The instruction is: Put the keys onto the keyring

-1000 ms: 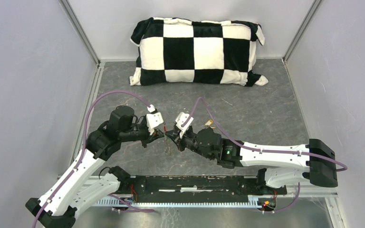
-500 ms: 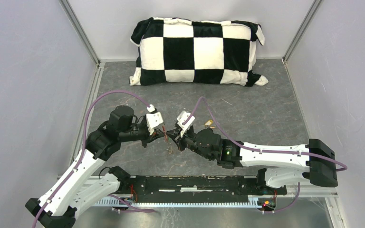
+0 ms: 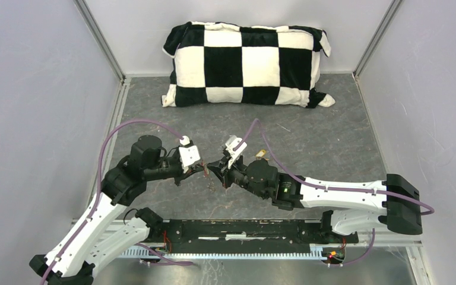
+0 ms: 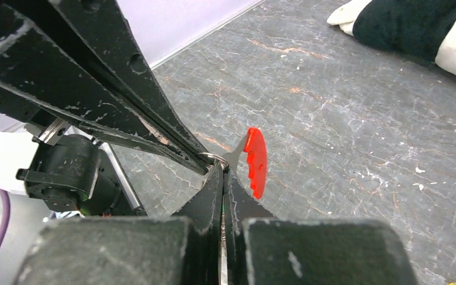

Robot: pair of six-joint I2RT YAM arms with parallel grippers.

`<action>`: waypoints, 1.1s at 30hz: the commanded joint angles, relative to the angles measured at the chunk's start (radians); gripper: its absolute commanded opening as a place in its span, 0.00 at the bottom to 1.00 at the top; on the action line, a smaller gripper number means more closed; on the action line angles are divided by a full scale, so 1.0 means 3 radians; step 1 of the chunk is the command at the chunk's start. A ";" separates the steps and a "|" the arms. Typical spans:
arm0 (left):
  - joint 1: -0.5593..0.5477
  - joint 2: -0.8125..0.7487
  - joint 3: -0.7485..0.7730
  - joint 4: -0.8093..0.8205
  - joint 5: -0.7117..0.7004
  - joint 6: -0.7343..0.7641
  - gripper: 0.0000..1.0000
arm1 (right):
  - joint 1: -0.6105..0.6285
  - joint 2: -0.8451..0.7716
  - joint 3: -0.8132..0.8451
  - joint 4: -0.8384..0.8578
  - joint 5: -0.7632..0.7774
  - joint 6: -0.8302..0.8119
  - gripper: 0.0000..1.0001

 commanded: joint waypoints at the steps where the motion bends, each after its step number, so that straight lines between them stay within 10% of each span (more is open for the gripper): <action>1: -0.0010 -0.0045 -0.0017 0.0081 0.0224 0.0235 0.02 | -0.0121 -0.0132 -0.0139 0.0219 -0.0068 0.0206 0.00; 22: -0.0010 -0.0264 -0.0057 0.0434 0.0615 0.0509 0.02 | -0.0487 -0.0412 -0.0599 0.0888 -0.1147 0.0654 0.00; 33: -0.0010 0.0032 0.0054 0.0505 0.0249 -0.0332 0.02 | -0.0368 -0.0771 -0.0511 0.0299 -0.0766 0.0019 0.00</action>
